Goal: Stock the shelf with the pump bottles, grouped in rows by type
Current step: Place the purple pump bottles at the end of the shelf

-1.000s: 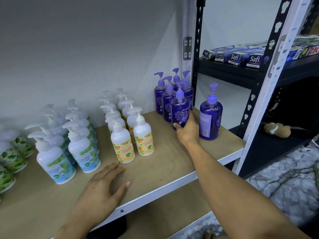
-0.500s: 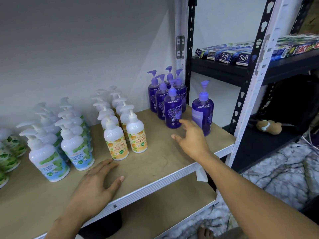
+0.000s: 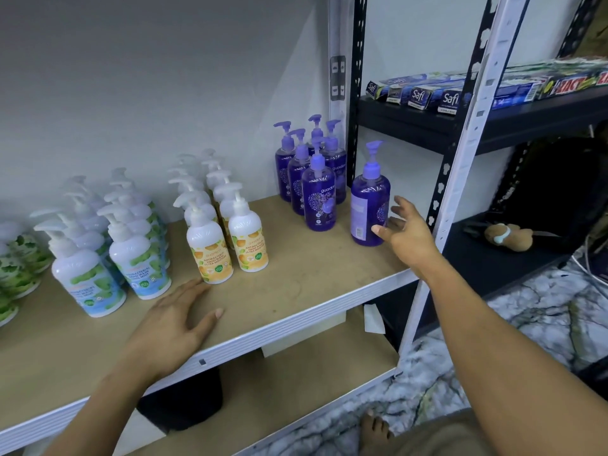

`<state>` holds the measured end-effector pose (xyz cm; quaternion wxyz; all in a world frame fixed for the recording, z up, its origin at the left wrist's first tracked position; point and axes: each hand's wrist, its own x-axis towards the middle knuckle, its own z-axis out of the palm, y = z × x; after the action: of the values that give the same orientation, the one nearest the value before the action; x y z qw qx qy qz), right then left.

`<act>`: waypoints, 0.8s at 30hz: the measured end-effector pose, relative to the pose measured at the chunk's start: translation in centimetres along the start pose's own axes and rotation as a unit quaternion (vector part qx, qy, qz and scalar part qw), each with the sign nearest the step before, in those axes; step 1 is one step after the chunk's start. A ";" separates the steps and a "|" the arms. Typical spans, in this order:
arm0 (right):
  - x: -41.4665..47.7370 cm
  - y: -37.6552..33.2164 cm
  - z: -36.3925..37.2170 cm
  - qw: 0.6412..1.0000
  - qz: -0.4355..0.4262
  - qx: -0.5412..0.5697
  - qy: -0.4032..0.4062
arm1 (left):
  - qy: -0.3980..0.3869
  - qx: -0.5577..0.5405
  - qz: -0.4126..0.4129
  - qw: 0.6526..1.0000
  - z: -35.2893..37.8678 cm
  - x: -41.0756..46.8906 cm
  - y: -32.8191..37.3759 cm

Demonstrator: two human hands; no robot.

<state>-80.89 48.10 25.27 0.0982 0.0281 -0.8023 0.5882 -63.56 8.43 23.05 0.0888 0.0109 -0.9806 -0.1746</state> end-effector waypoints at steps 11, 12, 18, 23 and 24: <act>2.9 0.3 2.8 0.998 -0.015 0.022 -0.058 | -0.007 -0.009 -0.027 1.000 0.1 0.0 0.1; 3.2 0.2 2.9 0.998 -0.015 0.022 -0.059 | -0.006 -0.011 -0.027 1.000 0.1 0.0 0.1; 5.8 0.2 3.5 0.996 -0.018 0.045 -0.081 | -0.005 -0.020 -0.031 0.999 0.2 0.1 -0.1; 7.8 0.1 4.5 0.993 -0.004 0.074 -0.089 | 0.001 -0.026 -0.031 0.999 0.1 0.2 0.0; 8.0 0.3 4.7 0.993 -0.001 0.079 -0.089 | 0.001 -0.027 -0.029 0.999 0.1 0.2 0.0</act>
<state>-89.38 44.33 25.16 0.0244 0.0889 -0.7586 0.6450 -63.74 8.48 23.02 0.0846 0.0373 -0.9746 -0.2039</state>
